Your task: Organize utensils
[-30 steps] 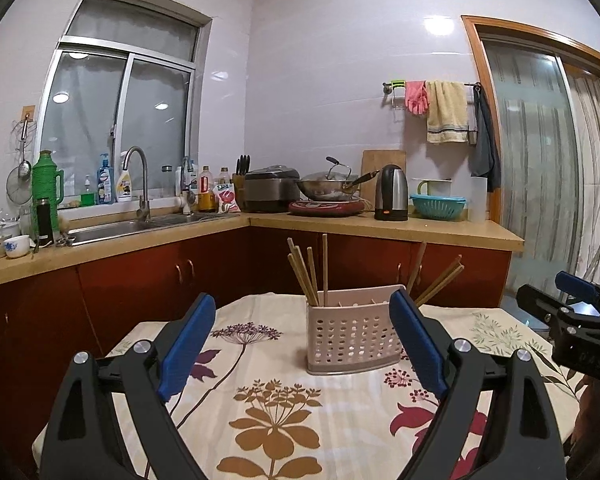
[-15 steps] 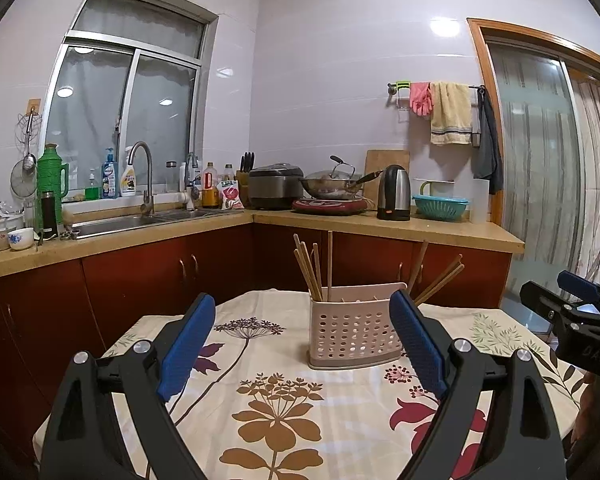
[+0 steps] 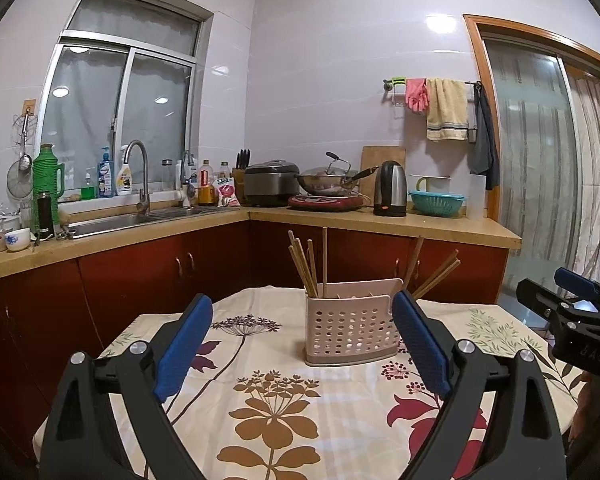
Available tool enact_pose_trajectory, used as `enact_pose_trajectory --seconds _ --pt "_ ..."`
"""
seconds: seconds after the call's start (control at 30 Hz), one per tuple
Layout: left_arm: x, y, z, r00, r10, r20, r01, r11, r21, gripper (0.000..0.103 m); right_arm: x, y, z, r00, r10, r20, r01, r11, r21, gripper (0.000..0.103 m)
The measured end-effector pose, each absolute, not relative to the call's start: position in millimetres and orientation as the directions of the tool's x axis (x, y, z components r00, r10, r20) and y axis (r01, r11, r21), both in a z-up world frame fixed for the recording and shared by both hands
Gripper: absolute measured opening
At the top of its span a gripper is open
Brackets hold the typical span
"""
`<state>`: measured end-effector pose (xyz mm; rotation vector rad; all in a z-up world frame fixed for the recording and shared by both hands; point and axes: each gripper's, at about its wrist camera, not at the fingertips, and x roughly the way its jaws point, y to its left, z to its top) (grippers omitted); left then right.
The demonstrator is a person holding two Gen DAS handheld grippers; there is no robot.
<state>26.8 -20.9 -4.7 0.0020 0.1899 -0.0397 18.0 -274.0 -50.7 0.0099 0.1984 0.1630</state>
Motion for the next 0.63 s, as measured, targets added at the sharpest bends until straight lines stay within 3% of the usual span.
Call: enact_pose_trajectory --seconds 0.47,0.63 --pt "34 -16 -9 0.982 -0.040 -0.185 0.040 0.999 -0.005 0.093 26 -278 -52 0.964 0.156 -0.215 -0.153 0.988 0.032 0.091" --pt "55 -10 -23 0.972 -0.008 -0.233 0.013 1.000 0.018 0.093 39 -285 -62 0.960 0.142 -0.240 -0.137 0.990 0.040 0.093"
